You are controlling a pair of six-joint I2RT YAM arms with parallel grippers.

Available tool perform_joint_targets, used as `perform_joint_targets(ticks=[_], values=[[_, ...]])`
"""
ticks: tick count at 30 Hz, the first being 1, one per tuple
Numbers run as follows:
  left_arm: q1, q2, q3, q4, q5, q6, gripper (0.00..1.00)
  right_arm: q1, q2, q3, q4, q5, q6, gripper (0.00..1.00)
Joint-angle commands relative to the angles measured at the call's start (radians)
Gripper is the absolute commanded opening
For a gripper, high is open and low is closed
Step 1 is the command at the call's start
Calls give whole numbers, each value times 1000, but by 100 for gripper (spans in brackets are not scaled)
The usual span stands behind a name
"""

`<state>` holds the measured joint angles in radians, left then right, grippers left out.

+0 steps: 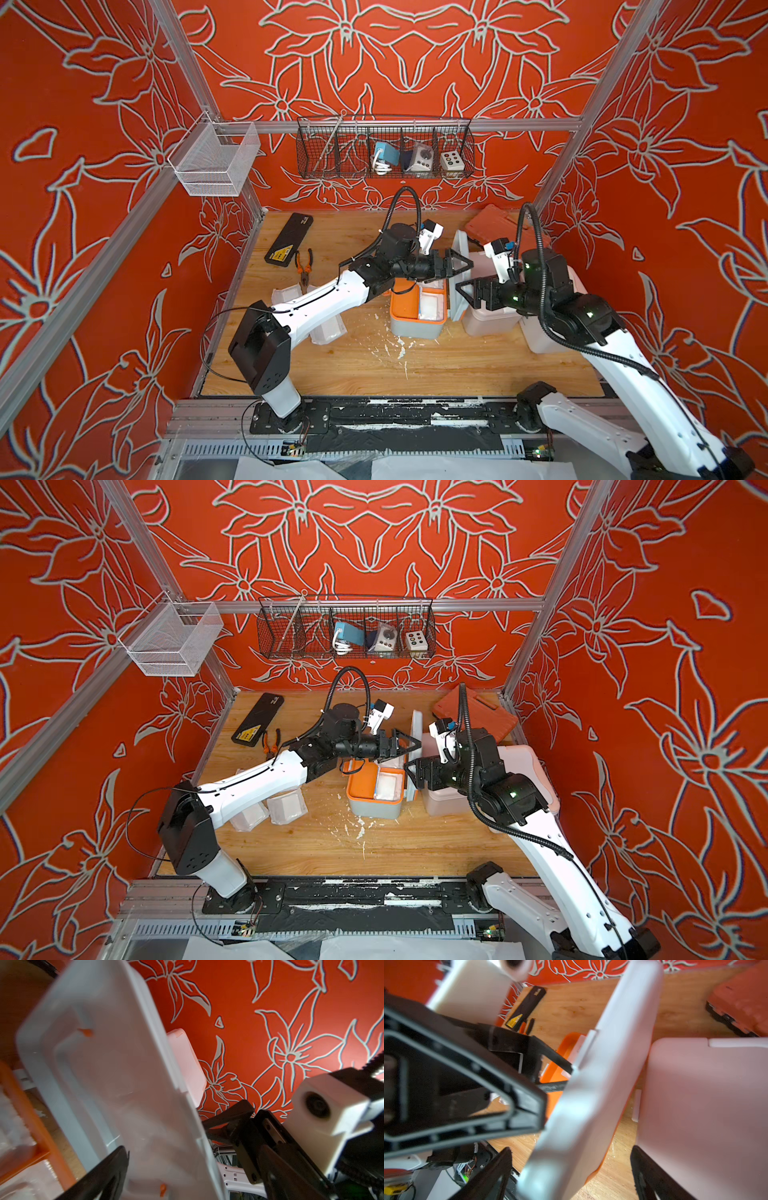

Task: Open first aid kits and take out gauze
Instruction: Open the lid of the first aid kit.

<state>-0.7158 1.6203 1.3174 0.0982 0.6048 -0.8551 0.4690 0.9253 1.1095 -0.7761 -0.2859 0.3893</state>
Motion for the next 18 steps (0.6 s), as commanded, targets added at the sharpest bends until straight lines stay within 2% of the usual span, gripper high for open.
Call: perform_joint_targets(ticks=[1, 6, 11, 13, 18], values=[[31, -88, -37, 15, -30, 37, 95, -1, 8, 15, -90, 143, 6, 86], [70, -167, -95, -140, -219, 176, 95, -2, 9, 30, -140, 255, 15, 85], [102, -199, -127, -270, -382, 298, 94, -2, 6, 25, -130, 251, 17, 86], [125, -198, -140, -297, -393, 323, 91, -1, 11, 27, -131, 252, 16, 87], [174, -151, -147, -329, -323, 352, 81, -2, 1, 24, -106, 218, 11, 94]])
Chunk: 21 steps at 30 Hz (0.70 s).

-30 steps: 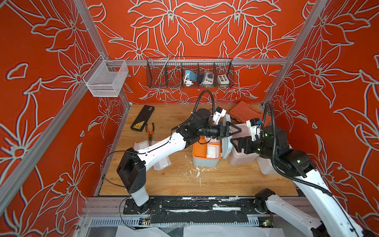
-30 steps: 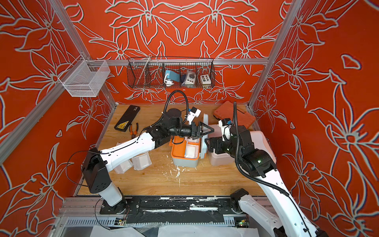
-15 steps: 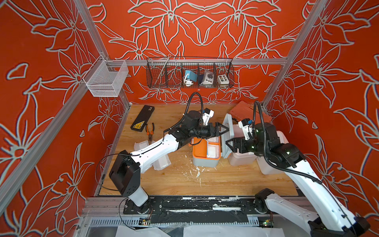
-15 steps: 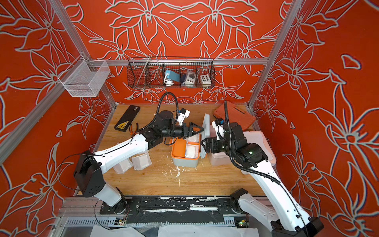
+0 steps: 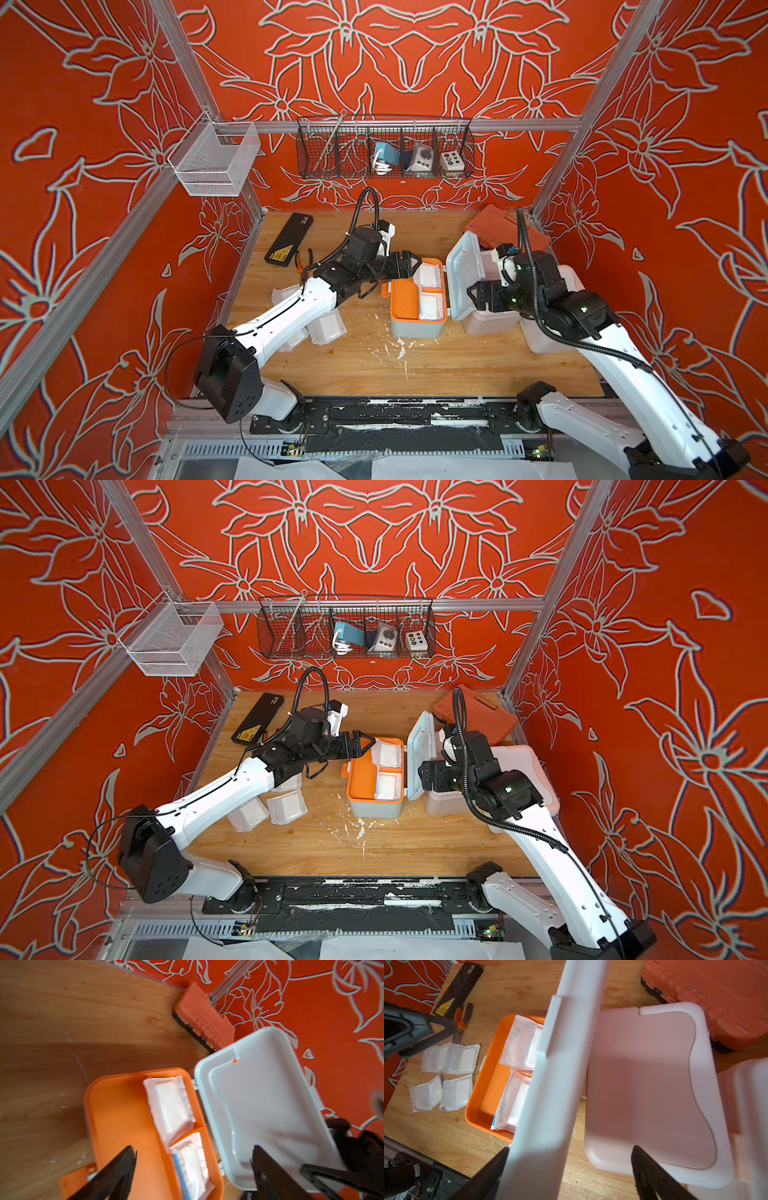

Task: Open first aid kits and take out gauze
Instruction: Open the lid of the first aid kit.

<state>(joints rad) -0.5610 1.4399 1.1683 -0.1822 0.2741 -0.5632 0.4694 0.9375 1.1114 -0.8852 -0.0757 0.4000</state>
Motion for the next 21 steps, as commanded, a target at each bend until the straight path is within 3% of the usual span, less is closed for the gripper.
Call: perform_joint_targets(ticks=[1, 9, 16, 21], values=[[22, 45, 6, -51, 26, 64, 79, -3, -11, 24, 4, 14, 0, 95], [24, 136, 39, -31, 129, 67, 65, -5, -35, 32, -55, 147, 27, 98], [24, 231, 102, -25, 183, 66, 54, -5, -88, 11, -11, 102, 26, 98], [24, 278, 130, -26, 201, 64, 38, -5, -93, 4, -13, 101, 24, 98]])
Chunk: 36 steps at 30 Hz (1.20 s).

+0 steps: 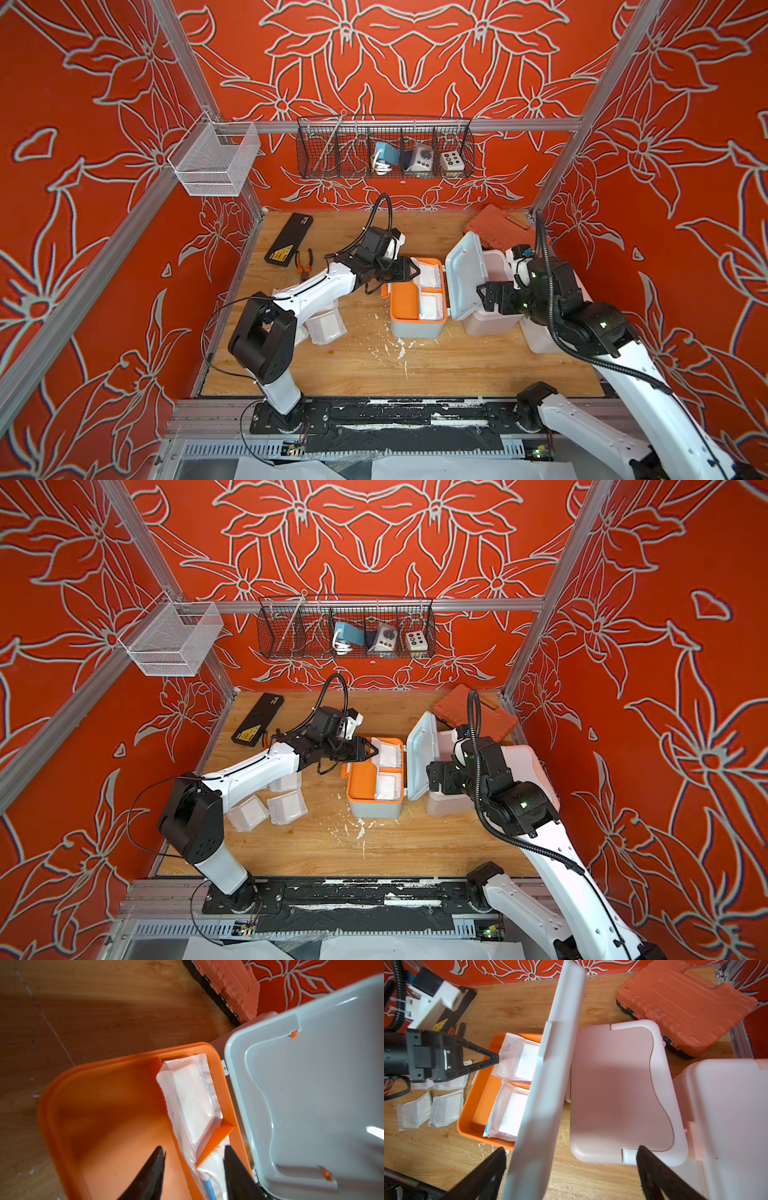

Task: Open first aid kits and take out gauze
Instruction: Pick up the gauze from the first aid kit.

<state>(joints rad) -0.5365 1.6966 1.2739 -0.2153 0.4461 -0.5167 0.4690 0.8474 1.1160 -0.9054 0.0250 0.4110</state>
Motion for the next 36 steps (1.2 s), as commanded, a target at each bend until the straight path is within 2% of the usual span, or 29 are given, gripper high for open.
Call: perform_joint_targets(ticks=[1, 6, 11, 20, 25, 30, 36], values=[[0, 26, 25, 8, 29, 16, 34, -5, -4, -3, 8, -2, 12, 98], [0, 45, 28, 22, 44, 7, 22, -4, -6, -6, 14, -13, 10, 98], [0, 51, 26, 30, 61, -1, 0, -5, -7, -5, 12, -14, 5, 98], [3, -59, 19, 27, 34, -16, 0, -6, -8, -1, 10, -15, -6, 98], [41, -159, -13, 41, 31, -39, 0, -6, -13, 7, 2, -9, -12, 98], [142, -276, -74, 32, 45, -43, 0, -6, -15, 10, 7, -13, -11, 98], [305, -376, -170, -1, 78, -18, 0, -6, 0, 25, 10, -11, -3, 98]])
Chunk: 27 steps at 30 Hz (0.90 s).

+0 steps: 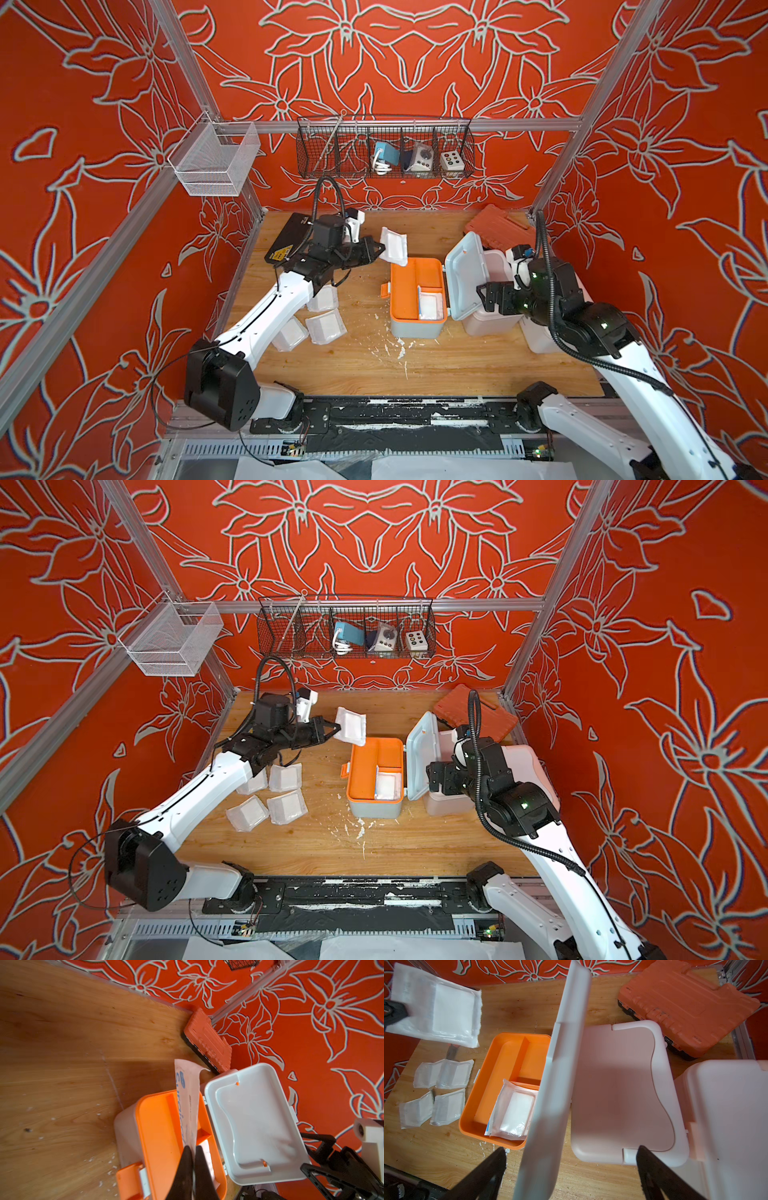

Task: Open first aid kits and take out gauze
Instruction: Pick up the gauze from the first aid kit, then place the gauze at the center of the board.

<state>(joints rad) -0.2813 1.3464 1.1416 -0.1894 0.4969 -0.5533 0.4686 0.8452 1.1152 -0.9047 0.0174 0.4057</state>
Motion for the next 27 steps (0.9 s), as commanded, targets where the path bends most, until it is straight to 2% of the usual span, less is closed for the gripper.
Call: perform_joint_targets(ticks=[1, 5, 9, 17, 27], values=[[79, -37, -60, -30, 31, 22, 0, -6, 2, 27, 10, 1, 2, 98], [181, -65, -152, -27, 13, 38, 0, -5, 6, 29, 5, 13, 1, 98], [228, -33, -197, -35, -11, 63, 0, -6, 7, 29, 6, 18, 2, 98], [234, 98, -192, -64, -70, 103, 0, -7, 18, 29, 10, 7, 1, 98], [235, 212, -190, -52, -35, 115, 0, -8, 36, 23, 25, -3, -3, 98]])
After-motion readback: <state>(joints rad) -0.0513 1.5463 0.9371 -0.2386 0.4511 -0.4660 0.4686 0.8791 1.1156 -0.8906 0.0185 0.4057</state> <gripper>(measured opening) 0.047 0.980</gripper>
